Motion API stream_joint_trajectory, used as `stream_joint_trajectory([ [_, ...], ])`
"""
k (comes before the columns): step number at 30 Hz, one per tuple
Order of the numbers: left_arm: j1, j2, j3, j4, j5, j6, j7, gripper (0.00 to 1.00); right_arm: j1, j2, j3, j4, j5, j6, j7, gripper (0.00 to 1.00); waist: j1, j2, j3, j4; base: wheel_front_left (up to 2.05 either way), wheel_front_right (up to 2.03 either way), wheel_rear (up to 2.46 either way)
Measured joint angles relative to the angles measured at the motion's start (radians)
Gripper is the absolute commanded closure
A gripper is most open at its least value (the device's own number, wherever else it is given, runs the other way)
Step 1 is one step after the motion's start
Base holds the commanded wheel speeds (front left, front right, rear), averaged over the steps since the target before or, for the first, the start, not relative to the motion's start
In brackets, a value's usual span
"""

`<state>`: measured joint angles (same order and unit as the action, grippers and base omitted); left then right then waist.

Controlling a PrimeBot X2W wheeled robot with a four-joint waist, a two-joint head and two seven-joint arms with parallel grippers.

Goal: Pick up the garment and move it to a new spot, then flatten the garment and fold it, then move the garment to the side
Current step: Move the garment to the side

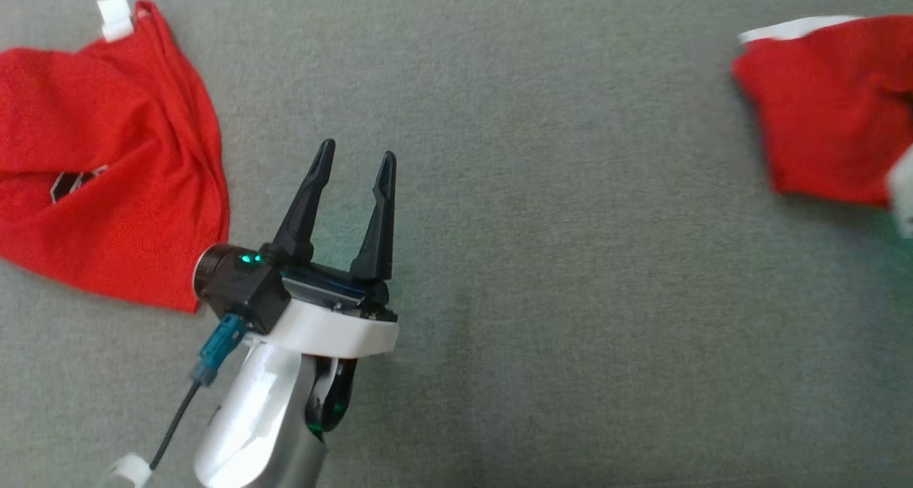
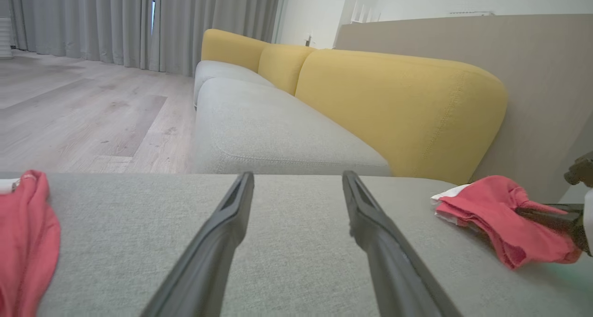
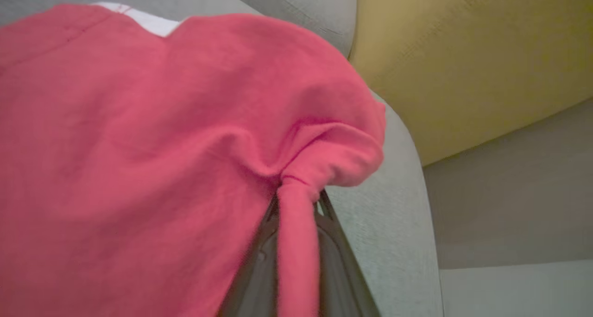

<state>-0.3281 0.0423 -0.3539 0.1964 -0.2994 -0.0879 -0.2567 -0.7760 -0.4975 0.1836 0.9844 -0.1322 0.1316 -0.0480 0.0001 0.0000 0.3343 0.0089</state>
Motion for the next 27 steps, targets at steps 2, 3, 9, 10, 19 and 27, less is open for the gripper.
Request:
stream_joint_trajectory([
  [2,-0.004,0.0,0.0,0.0,0.0,0.0,0.0,0.0,-0.005,-0.035,-0.01,0.009,0.0,0.0,0.015,1.0,0.0,0.0,0.017,0.009,0.0,0.0,0.0],
  [3,-0.007,0.0,0.001,0.0,0.0,0.0,0.0,0.0,-0.009,-0.047,-0.013,0.013,0.0,0.0,0.017,1.0,0.0,0.0,0.024,0.014,0.0,0.0,0.0],
  [9,-0.024,0.0,0.003,0.0,-0.009,-0.001,0.0,0.0,-0.018,-0.08,-0.073,0.016,-0.009,0.0,0.027,1.0,0.0,0.0,0.057,0.037,0.0,0.0,0.0],
  [10,-0.024,0.0,0.003,0.0,-0.009,-0.001,0.0,0.0,-0.018,-0.082,-0.087,0.016,-0.014,0.0,0.027,1.0,0.0,0.0,0.059,0.039,0.0,0.0,0.0],
  [19,-0.023,0.0,0.034,0.019,-0.007,-0.007,0.0,0.0,-0.018,-0.011,-0.213,-0.041,-0.032,0.0,-0.058,0.0,-0.0002,0.0,0.018,0.031,0.0,0.0,0.0],
  [27,0.016,0.0,0.062,0.018,0.001,-0.008,0.0,0.0,0.02,0.164,-0.241,-0.179,0.04,0.0,-0.149,0.0,-0.0002,0.0,-0.063,0.017,0.0,0.0,0.0],
])
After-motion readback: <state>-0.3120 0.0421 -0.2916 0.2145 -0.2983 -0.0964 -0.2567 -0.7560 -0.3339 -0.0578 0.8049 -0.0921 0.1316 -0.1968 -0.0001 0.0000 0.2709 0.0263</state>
